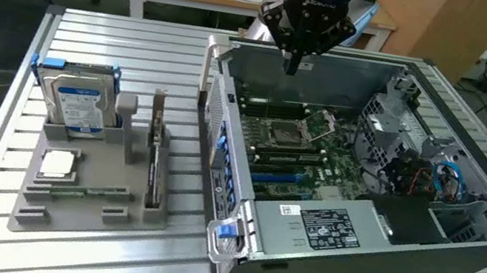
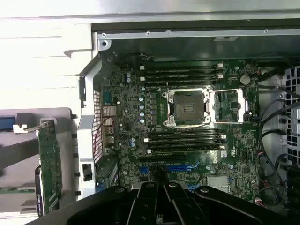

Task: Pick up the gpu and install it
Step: 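Reach for the gpu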

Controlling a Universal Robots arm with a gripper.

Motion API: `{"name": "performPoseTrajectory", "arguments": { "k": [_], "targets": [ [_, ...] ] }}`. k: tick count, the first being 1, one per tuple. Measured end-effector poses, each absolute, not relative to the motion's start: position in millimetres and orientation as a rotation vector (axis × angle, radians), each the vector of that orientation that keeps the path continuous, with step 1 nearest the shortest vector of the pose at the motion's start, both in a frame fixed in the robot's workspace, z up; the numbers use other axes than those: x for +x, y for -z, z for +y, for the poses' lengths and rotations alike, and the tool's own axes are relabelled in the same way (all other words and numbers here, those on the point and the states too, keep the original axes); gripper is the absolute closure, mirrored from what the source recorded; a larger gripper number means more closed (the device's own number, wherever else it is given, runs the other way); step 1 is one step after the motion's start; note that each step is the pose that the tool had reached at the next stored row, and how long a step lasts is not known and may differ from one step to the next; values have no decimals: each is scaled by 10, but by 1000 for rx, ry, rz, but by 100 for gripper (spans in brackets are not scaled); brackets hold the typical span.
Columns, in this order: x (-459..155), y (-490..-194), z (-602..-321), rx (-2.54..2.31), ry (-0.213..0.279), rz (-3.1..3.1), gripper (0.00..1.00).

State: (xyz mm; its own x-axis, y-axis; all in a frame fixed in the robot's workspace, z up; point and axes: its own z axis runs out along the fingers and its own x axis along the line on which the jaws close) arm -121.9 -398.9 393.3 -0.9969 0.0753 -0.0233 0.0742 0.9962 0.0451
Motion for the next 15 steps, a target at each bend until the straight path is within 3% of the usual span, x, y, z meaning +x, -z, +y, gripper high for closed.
{"name": "performPoseTrajectory", "arguments": {
  "k": [15],
  "targets": [
    [-1241, -3931, -3989, 117, -69, 3114, 89]
  ]
}}
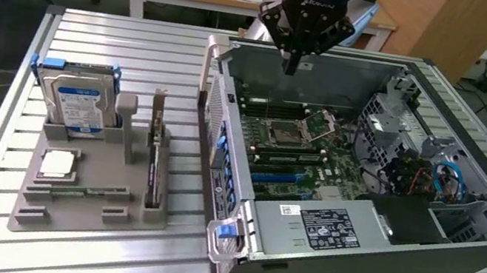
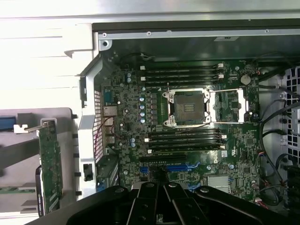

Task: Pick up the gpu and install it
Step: 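Reach for the gpu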

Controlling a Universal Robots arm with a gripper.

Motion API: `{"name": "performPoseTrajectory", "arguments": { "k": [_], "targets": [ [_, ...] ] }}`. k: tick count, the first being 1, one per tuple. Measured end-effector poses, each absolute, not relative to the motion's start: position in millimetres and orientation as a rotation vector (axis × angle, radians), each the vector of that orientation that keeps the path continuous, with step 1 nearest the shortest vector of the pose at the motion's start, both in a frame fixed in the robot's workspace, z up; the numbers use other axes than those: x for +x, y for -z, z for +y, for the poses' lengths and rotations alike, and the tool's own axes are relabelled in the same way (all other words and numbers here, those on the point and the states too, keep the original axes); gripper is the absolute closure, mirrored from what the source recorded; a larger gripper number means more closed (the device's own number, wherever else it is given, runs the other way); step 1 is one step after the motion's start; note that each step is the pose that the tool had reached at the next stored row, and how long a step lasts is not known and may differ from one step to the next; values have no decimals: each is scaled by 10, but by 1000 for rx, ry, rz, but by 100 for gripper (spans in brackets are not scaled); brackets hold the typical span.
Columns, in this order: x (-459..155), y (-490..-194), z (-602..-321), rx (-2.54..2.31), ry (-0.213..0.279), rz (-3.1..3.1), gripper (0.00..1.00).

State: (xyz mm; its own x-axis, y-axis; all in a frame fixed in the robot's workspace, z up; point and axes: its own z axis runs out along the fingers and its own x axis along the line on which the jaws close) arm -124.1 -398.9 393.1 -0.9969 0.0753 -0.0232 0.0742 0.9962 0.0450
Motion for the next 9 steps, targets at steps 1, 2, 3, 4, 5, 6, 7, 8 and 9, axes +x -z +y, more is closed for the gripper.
{"name": "performPoseTrajectory", "arguments": {
  "k": [1, 2, 3, 4, 5, 6, 7, 8, 9],
  "targets": [
    [-1254, -3930, -3989, 117, -69, 3114, 89],
    [-1267, -3928, -3989, 117, -69, 3114, 89],
    [-1273, -3927, -3988, 117, -69, 3114, 89],
    [-1273, -3927, -3988, 117, -69, 3114, 89],
    [-1273, -3927, -3988, 117, -69, 3114, 89],
    [-1274, -3927, -3988, 117, -69, 3114, 89],
    [-1274, -3927, -3988, 117, -69, 3114, 89],
    [-1273, -3927, -3989, 117, -69, 3114, 89],
    [-1273, -3927, -3988, 117, -69, 3114, 89]
  ]
}}
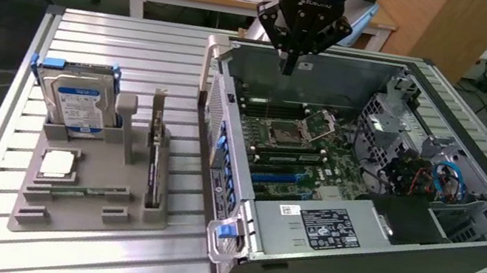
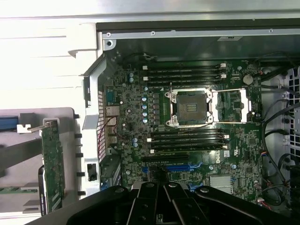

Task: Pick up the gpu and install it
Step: 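Reach for the gpu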

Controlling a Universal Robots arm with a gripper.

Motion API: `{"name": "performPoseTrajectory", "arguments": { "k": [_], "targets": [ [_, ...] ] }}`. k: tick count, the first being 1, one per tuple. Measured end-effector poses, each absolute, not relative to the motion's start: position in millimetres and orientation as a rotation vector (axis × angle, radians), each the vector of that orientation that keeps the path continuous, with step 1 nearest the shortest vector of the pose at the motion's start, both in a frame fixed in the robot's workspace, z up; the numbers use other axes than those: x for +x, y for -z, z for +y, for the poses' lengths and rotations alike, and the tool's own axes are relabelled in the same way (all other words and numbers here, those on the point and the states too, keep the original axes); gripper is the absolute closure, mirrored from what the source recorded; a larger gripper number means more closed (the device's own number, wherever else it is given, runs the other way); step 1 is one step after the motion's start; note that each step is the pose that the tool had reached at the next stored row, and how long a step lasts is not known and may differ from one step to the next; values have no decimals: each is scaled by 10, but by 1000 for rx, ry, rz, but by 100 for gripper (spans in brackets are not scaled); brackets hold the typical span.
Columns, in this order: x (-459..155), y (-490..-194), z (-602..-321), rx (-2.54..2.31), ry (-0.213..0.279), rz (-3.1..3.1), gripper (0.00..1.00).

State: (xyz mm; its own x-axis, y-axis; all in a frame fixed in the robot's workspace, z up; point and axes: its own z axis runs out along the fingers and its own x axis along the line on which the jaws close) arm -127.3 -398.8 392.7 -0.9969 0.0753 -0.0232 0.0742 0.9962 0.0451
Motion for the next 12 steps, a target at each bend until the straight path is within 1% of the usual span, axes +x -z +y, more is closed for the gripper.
{"name": "performPoseTrajectory", "arguments": {
  "k": [12],
  "targets": [
    [-1334, -3922, -3988, 117, -69, 3114, 89]
  ]
}}
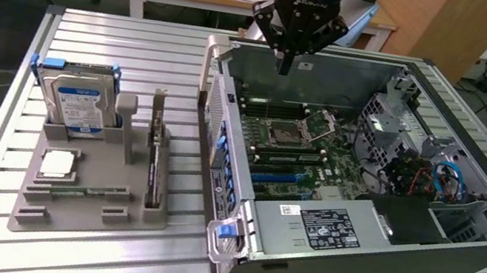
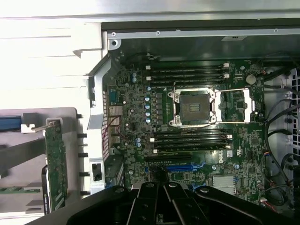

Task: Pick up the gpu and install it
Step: 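Reach for the gpu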

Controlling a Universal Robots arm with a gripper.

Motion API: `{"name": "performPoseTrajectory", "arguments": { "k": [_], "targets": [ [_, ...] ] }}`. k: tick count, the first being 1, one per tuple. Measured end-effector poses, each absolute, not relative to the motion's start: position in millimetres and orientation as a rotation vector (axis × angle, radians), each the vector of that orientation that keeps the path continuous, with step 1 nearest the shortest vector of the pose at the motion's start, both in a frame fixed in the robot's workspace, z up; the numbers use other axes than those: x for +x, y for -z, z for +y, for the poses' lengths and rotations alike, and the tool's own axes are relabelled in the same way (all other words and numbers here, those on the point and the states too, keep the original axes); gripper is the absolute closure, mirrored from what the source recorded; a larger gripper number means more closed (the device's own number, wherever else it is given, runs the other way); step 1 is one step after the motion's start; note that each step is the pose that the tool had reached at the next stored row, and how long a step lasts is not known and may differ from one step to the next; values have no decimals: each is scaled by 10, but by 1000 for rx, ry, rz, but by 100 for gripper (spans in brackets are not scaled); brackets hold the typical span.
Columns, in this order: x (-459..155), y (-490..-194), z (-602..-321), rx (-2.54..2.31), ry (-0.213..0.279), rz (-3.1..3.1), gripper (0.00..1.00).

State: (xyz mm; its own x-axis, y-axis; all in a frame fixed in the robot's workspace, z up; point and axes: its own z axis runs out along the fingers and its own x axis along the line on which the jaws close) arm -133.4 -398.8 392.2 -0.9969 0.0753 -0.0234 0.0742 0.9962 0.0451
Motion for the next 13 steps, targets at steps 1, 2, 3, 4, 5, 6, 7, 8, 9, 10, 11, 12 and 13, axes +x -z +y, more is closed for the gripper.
{"name": "performPoseTrajectory", "arguments": {
  "k": [1, 2, 3, 4, 5, 6, 7, 8, 9, 10, 11, 12, 13],
  "targets": [
    [-1343, -3920, -3988, 117, -69, 3114, 89],
    [-1352, -3920, -3988, 117, -69, 3114, 89],
    [-1358, -3919, -3988, 117, -69, 3114, 89],
    [-1366, -3919, -3989, 117, -69, 3114, 89],
    [-1376, -3918, -3989, 117, -69, 3114, 89],
    [-1388, -3917, -3989, 117, -69, 3114, 89],
    [-1400, -3916, -3989, 117, -69, 3114, 89],
    [-1412, -3914, -3989, 117, -69, 3114, 89],
    [-1425, -3913, -3989, 117, -69, 3114, 89],
    [-1437, -3912, -3988, 117, -69, 3114, 89],
    [-1447, -3911, -3988, 117, -69, 3114, 89],
    [-1456, -3910, -3988, 117, -69, 3114, 89],
    [-1467, -3909, -3989, 117, -69, 3114, 89]
  ]
}}
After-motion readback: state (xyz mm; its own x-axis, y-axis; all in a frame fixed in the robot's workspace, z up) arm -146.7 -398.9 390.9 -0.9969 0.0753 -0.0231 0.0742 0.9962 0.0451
